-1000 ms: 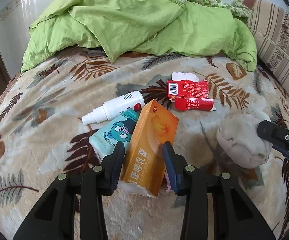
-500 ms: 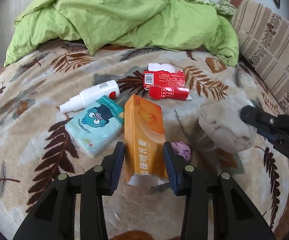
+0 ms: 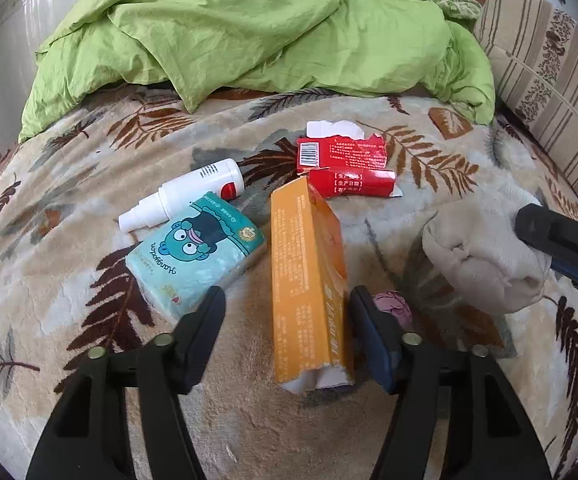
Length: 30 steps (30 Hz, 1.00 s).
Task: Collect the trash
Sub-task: 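Grasp the orange box with the left tool while the right tool grasps the white glove, then lift and hold the orange box and white glove above the bed with both tools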
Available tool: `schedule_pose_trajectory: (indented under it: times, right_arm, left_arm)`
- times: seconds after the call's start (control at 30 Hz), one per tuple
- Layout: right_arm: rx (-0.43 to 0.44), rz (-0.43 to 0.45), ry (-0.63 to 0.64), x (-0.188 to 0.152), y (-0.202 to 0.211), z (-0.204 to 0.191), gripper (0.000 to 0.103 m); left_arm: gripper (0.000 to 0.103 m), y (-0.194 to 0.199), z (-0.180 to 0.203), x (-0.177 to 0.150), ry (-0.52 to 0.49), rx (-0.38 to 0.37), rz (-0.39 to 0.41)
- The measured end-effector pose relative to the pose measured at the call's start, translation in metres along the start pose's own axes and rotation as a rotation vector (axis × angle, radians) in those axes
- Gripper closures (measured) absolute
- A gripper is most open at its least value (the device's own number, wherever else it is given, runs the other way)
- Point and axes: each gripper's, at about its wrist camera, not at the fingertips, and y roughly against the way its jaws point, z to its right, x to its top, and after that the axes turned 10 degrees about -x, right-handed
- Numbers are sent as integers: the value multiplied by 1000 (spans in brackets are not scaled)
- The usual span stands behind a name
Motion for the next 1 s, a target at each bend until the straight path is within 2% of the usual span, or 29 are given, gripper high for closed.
schedule_pose_trajectory:
  times: [0.03,0.07,0.17,0.37,0.5,0.6,0.73,1.0]
  right_arm:
    - [-1,0,1,0,0,0,91]
    - [-4,1,3,0,0,0,91]
    - [-11,2,3,0,0,1,91]
    - [-14,10,13,-2,5,-1,91]
    - [6,14,36,-10,15,-9,91]
    - [16,47,92,-18,32,-18,91]
    - [23,95,166,-36,57,-26,91]
    - [28,103,277,-84,92,-26,91]
  left_arm:
    - [73,-2,0,0,5,0,-9]
    - [80,-5,-1,-2,11,6,-27]
    - [80,-1,-4,-2,35,1,-20]
    - [81,35,-10,-5,86,-15,64]
    - [81,65,-11,-14,96,10,110]
    - [81,93,-11,-22,104,32,150]
    - [81,127,-4,-40,98,42,181]
    - [81,171,23,-91,51,40,198]
